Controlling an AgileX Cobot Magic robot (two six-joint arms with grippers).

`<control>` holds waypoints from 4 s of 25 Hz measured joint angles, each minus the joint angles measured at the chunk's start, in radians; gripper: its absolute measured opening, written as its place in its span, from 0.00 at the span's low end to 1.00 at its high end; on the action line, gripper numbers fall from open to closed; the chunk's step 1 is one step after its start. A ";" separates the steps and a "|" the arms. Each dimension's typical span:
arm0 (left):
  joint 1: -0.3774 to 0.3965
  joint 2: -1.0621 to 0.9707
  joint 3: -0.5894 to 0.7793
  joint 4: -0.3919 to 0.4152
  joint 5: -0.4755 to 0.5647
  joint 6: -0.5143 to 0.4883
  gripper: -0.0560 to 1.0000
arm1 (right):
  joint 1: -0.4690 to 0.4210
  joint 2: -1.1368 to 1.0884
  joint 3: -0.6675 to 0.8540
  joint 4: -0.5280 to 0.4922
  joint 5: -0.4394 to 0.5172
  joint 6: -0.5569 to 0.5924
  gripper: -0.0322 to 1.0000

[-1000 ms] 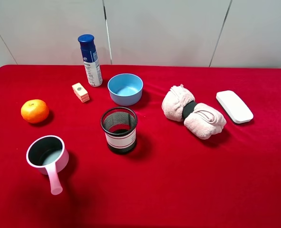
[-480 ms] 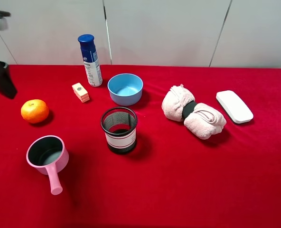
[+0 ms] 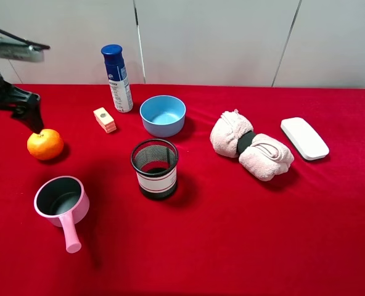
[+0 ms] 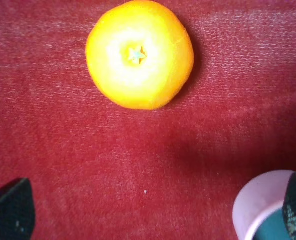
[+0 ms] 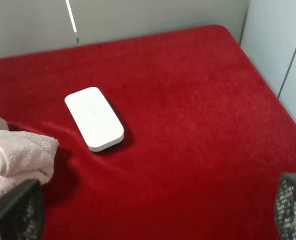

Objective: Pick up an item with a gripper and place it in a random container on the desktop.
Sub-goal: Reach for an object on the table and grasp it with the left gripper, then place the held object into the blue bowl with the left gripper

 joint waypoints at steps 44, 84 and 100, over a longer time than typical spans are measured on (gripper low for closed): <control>0.007 0.440 -0.128 0.044 -0.180 0.000 0.75 | 0.000 0.000 0.000 0.000 0.000 0.000 0.70; -0.159 0.344 -0.421 0.039 0.253 -0.087 0.75 | 0.000 0.000 0.000 0.000 0.000 0.000 0.70; -0.361 0.344 -0.591 0.041 0.314 -0.194 0.75 | 0.000 0.000 0.000 0.000 0.000 0.000 0.70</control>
